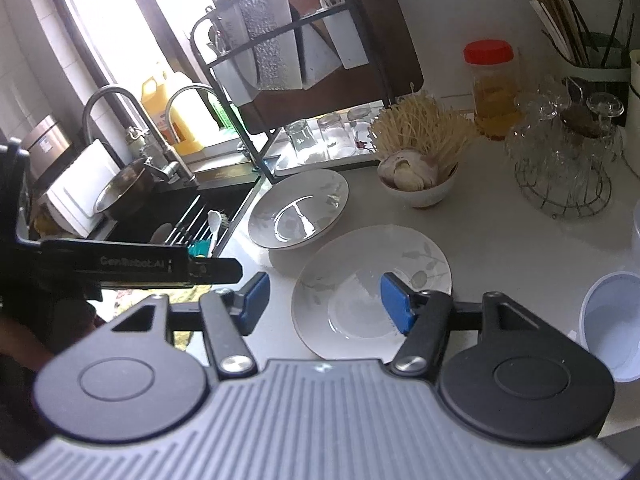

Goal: Organize plates and bowls
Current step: 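Move both grippers to the second white leaf-print plate near the sink, then close the left gripper on the plate rim while the right gripper grips beside it, then lift the second white plate with both grippers and carry it onto the stack, then lower the plate onto the stacked plates and open both grippers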

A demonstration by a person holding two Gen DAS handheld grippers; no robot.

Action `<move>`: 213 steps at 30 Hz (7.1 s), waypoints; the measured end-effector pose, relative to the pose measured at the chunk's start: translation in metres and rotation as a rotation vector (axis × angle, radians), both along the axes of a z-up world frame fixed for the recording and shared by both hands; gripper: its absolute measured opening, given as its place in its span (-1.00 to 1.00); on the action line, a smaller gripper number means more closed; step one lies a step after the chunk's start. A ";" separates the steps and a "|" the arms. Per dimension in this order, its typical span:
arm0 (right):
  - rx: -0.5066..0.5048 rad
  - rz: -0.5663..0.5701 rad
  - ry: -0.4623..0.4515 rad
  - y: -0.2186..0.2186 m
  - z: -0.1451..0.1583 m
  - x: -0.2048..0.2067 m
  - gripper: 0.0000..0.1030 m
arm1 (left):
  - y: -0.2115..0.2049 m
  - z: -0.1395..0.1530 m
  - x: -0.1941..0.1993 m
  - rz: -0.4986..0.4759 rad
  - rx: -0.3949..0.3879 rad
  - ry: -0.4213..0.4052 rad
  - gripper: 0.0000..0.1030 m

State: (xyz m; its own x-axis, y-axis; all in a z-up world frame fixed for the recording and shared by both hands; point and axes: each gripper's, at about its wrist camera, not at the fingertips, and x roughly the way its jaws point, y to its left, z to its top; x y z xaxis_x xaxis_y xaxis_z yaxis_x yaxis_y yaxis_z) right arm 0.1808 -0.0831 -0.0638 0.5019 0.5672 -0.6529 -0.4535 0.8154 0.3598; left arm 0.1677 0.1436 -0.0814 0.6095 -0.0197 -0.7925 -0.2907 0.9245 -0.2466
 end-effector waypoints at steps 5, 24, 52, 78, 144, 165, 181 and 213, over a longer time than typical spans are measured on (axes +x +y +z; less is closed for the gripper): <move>0.006 -0.036 0.011 0.015 -0.001 0.013 0.24 | 0.028 -0.002 0.020 -0.013 0.005 0.000 0.39; -0.009 -0.097 0.072 0.129 -0.041 0.088 0.24 | 0.182 -0.035 0.101 -0.062 -0.023 0.050 0.39; -0.176 -0.340 0.193 0.188 -0.120 0.185 0.07 | 0.250 -0.122 0.207 -0.258 -0.153 0.157 0.37; -0.125 -0.294 0.289 0.194 -0.145 0.208 -0.43 | 0.241 -0.142 0.244 -0.323 -0.173 0.198 -0.37; -0.167 -0.353 0.246 0.026 -0.098 0.087 -0.42 | 0.021 -0.096 0.161 -0.534 -0.008 0.267 -0.36; -0.127 -0.324 0.276 0.032 -0.113 0.098 -0.41 | 0.062 -0.094 0.173 -0.438 -0.186 0.302 -0.21; -0.156 -0.429 0.197 0.027 -0.094 0.085 -0.36 | 0.072 -0.045 0.160 -0.430 -0.176 0.074 -0.18; -0.126 -0.363 -0.130 -0.031 0.056 0.029 -0.07 | -0.009 0.053 0.104 -0.384 -0.160 -0.142 -0.17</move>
State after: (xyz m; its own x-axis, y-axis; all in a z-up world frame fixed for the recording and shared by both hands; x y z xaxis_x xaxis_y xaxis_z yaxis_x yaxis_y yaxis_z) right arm 0.2096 -0.1142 -0.0079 0.7380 0.2572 -0.6239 -0.1630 0.9651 0.2050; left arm 0.2714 0.1344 -0.0288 0.6369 -0.3817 -0.6698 0.1134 0.9058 -0.4083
